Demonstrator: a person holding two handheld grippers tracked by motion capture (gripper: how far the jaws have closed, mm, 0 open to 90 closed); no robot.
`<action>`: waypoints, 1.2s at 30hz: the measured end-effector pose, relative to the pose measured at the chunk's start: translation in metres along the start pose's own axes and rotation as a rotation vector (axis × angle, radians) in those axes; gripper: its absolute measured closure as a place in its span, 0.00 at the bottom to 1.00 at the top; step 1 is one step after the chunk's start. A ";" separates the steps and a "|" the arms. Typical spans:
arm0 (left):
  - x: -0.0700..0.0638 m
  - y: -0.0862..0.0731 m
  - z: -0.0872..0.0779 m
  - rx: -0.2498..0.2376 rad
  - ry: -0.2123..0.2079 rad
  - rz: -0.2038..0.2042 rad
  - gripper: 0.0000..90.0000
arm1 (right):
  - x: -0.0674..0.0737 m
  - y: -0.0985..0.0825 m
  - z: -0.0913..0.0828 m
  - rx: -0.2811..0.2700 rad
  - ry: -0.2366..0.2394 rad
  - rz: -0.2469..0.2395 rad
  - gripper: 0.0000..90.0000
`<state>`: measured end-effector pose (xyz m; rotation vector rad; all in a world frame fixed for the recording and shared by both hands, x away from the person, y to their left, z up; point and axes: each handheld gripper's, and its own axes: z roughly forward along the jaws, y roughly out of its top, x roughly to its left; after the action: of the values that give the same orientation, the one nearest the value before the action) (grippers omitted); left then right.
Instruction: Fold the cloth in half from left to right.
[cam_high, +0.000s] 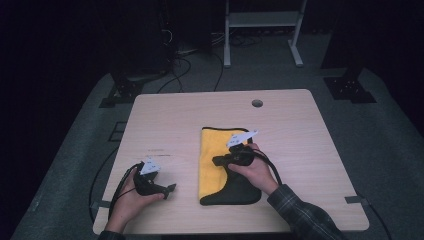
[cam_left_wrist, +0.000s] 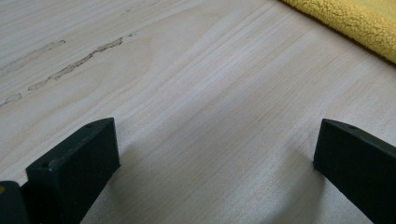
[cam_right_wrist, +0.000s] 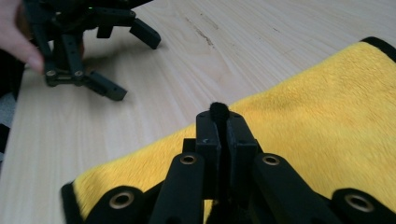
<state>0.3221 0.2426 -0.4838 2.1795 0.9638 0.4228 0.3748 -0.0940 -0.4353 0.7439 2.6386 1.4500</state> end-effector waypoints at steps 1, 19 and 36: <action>0.000 0.000 0.000 0.000 0.000 0.000 0.00 | 0.001 -0.002 -0.006 -0.002 -0.003 0.005 0.95; 0.000 0.000 0.000 0.005 0.000 0.002 0.00 | 0.028 -0.065 -0.079 0.031 -0.037 0.012 0.95; 0.000 0.000 0.000 0.000 0.002 -0.001 0.00 | 0.032 -0.107 -0.081 0.168 -0.050 0.034 0.89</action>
<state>0.3221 0.2423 -0.4837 2.1789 0.9658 0.4242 0.2843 -0.1917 -0.4698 0.8306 2.7478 1.2103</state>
